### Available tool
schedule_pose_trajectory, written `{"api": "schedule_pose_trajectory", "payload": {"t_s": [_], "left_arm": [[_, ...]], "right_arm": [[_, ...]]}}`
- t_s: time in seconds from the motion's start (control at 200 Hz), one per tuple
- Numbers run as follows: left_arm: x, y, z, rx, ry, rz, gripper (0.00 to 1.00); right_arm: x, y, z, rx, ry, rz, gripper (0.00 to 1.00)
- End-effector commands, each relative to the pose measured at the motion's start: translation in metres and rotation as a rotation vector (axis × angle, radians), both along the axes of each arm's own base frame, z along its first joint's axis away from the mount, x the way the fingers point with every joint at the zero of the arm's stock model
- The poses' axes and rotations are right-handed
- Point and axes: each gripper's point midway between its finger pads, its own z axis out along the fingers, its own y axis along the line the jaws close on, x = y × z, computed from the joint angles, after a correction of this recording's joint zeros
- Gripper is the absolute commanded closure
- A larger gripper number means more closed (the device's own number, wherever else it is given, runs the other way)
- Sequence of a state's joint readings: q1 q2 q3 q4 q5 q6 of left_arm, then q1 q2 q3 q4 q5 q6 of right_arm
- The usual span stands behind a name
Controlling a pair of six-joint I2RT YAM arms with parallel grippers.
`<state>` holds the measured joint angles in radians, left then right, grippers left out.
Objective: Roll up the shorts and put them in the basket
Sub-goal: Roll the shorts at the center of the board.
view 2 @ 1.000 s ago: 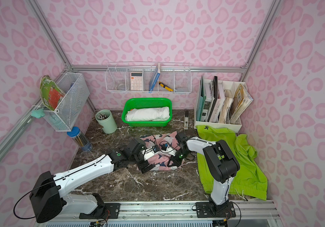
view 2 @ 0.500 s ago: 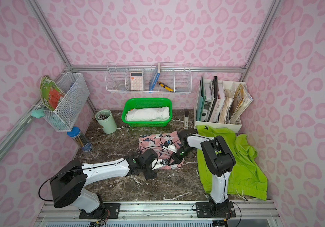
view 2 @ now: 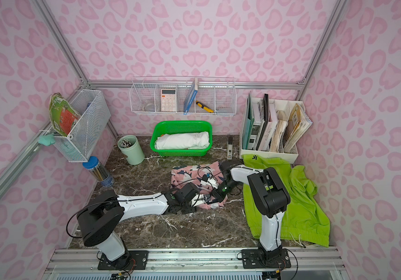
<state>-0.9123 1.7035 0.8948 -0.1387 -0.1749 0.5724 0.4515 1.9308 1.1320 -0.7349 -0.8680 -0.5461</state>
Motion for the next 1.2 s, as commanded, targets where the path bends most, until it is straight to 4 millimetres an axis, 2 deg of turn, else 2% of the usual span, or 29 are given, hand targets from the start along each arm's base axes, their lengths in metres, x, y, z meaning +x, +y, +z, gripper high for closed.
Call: {"api": "schedule_pose_trajectory", "payload": {"t_s": [0.0, 0.165, 0.325, 0.5, 0.66, 0.73, 0.86, 0.96, 1.105, 1.195], "left_arm": [[-0.008, 0.003, -0.004, 0.013, 0.065, 0.019, 0.61], [-0.012, 0.006, -0.007, 0.023, 0.106, 0.045, 0.77], [-0.013, 0.009, -0.004, 0.010, 0.110, 0.079, 0.80], [-0.013, 0.008, 0.006, -0.030, 0.111, 0.104, 0.83], [-0.021, 0.006, 0.013, -0.064, 0.184, 0.111, 0.83], [-0.029, 0.006, 0.015, -0.084, 0.278, 0.127, 0.82], [-0.038, 0.005, 0.021, -0.110, 0.391, 0.146, 0.82], [-0.042, 0.005, 0.027, -0.139, 0.445, 0.152, 0.82], [-0.051, 0.008, 0.033, -0.144, 0.564, 0.155, 0.83], [-0.054, 0.009, 0.031, -0.137, 0.625, 0.161, 0.88]], "right_arm": [[0.003, 0.000, -0.001, -0.012, -0.010, -0.016, 0.82], [0.017, -0.001, 0.001, -0.035, -0.097, -0.068, 0.57], [0.045, -0.006, 0.028, -0.002, -0.269, -0.183, 0.29], [0.078, -0.028, 0.052, -0.018, -0.417, -0.338, 0.19], [0.097, -0.048, 0.081, -0.022, -0.561, -0.466, 0.19], [0.101, -0.055, 0.090, -0.034, -0.624, -0.493, 0.19], [0.102, -0.068, 0.101, -0.090, -0.778, -0.521, 0.19], [0.096, -0.071, 0.114, -0.081, -0.894, -0.512, 0.19], [0.071, -0.060, 0.135, 0.003, -1.119, -0.410, 0.17], [0.051, -0.052, 0.140, 0.046, -1.244, -0.328, 0.10]]}}
